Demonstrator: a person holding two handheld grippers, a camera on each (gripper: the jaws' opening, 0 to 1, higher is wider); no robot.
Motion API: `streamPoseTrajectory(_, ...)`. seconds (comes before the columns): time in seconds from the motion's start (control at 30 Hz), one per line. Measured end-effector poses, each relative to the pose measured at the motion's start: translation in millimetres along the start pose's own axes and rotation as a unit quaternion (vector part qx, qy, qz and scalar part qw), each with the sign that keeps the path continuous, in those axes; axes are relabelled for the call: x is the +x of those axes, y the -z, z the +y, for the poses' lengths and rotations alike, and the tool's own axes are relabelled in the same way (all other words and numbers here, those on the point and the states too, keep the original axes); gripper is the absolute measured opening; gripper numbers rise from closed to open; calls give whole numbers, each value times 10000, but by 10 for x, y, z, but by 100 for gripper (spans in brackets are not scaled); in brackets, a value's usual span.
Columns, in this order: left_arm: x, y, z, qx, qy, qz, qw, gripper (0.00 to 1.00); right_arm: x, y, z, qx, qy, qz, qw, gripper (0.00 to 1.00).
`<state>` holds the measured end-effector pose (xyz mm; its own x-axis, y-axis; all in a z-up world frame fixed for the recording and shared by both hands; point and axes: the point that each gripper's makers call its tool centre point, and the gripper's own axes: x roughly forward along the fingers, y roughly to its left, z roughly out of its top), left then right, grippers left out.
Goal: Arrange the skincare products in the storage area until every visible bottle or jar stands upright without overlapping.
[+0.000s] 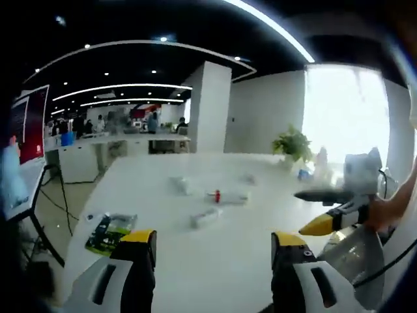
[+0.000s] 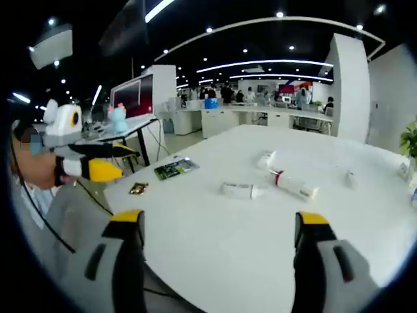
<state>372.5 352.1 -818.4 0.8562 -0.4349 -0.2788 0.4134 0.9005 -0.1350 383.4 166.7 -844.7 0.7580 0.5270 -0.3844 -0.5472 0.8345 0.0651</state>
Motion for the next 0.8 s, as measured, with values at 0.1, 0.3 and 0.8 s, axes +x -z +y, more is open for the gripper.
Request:
streamPoseTrajectory(0.1, 56, 40, 33, -110, -61, 99, 9999, 73, -16, -64, -184, 531, 228, -172, 9982, 95)
streamPoseTrajectory(0.3, 151, 77, -23, 482, 82, 185, 9986, 70, -82, -72, -422, 1055, 541, -279, 9926, 91)
streamPoseTrajectory(0.8, 156, 167, -115, 1053, 299, 211, 9938, 59, -18, -14, -171, 443, 289, -57, 9986, 91)
